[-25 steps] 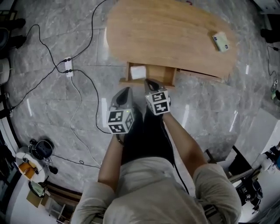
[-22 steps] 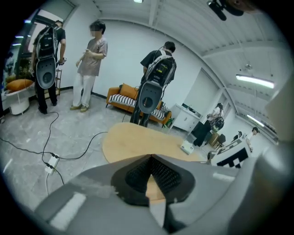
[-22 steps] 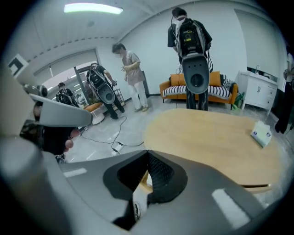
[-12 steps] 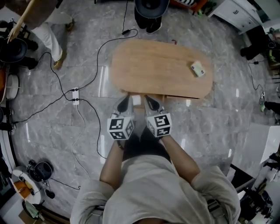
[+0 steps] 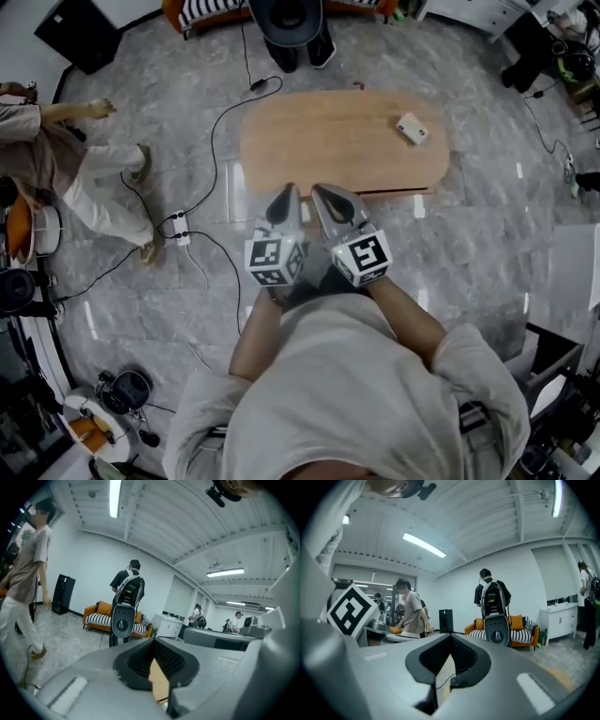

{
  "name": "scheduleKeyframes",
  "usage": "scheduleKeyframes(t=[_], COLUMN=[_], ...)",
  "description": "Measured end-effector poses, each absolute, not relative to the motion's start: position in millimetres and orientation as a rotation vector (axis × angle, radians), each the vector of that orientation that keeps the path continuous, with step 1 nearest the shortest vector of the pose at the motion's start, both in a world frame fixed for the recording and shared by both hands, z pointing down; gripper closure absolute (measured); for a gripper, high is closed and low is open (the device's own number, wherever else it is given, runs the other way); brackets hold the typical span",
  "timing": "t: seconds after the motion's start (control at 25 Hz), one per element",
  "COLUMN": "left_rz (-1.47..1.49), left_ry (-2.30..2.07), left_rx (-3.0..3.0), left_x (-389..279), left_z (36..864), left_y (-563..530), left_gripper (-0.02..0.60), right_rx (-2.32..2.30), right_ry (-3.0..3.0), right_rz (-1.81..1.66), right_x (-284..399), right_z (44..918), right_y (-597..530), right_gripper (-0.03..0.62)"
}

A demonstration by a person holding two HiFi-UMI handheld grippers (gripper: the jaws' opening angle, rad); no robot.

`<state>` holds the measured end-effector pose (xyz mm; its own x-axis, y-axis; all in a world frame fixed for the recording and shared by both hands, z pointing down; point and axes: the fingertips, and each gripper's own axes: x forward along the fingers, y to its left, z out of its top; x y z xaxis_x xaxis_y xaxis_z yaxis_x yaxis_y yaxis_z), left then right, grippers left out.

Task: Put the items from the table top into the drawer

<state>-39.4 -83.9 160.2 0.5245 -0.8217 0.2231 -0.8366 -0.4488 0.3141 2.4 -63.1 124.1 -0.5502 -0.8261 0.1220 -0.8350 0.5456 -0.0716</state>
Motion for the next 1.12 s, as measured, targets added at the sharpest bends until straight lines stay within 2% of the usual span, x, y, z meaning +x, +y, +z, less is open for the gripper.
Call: scheduleKeyframes(t=[0.36,1.12], left_rz=[-0.038,-0.049], left_ry=[-1.353,-1.356], left_rx=[2.544,2.592], left_x=[-21,-14], left_z=[92,80], left_y=[-95,-88], left_gripper=[0.561,0.561], right_rx=[1.584,1.58], right_ry=[-2.615,-2.591], right_rz=[0.011,-0.026], right_x=[36,32], right_z=[65,60], right_y=[-65,-58], right_gripper=[0.588,0.588])
